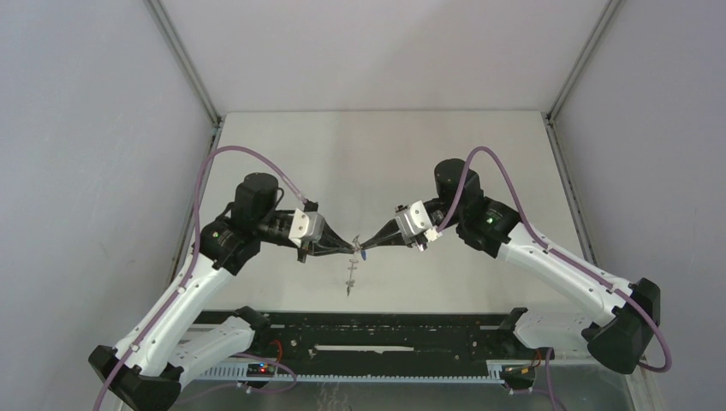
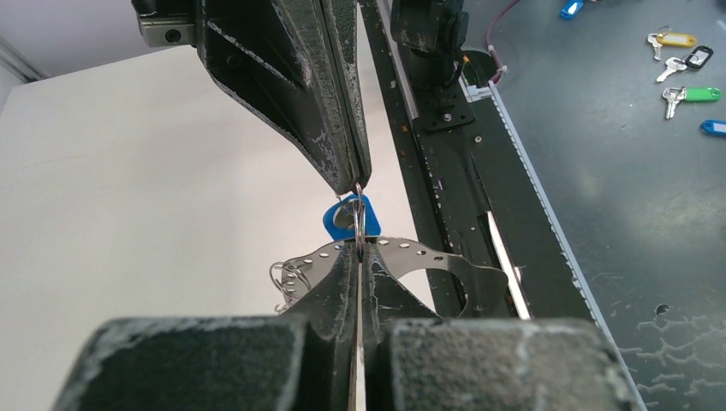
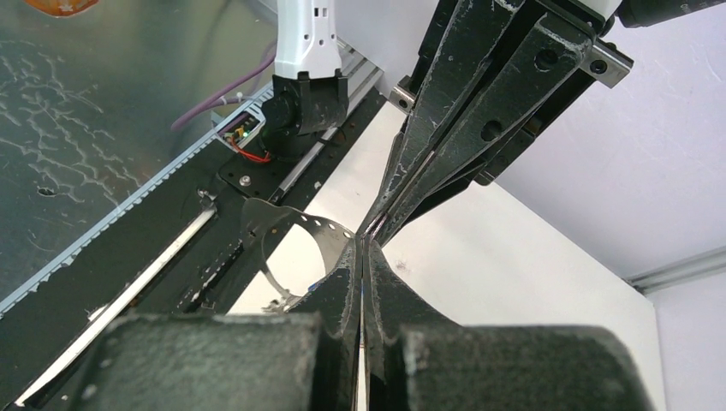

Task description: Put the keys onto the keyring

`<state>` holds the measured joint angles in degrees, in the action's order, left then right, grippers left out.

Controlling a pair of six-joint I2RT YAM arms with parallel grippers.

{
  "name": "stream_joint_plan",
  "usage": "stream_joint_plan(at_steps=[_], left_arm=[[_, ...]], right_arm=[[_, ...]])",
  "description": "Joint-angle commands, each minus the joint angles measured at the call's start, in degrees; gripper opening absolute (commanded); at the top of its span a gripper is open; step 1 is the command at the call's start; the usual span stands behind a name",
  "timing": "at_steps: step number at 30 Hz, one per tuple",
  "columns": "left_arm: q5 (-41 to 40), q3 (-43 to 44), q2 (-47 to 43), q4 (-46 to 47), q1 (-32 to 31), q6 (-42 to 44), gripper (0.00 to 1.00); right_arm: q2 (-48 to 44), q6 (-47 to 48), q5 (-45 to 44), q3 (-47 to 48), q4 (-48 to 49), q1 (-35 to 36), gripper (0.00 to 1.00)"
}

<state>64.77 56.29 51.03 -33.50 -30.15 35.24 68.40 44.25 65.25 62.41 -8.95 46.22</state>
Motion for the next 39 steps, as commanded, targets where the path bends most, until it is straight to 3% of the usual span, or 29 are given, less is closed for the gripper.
stream_joint_plan(at_steps=[1, 19, 39], left_arm=[[1.0, 1.6, 0.0, 3.0, -0.3, -1.3, 0.00], [1.0, 1.0, -0.2, 3.2, -0.4, -1.4, 0.00], [1.0, 0.5, -1.1, 3.3, -0.4, -2.7, 0.00]], right_arm=[[0.3, -1.2, 0.9, 2.2, 2.4, 0.5, 0.00], [0.8, -2.8, 0.1, 2.3, 4.7, 0.6, 0.00], [-1.5, 1.6, -2.2, 2.2, -3.1, -2.0, 0.00]])
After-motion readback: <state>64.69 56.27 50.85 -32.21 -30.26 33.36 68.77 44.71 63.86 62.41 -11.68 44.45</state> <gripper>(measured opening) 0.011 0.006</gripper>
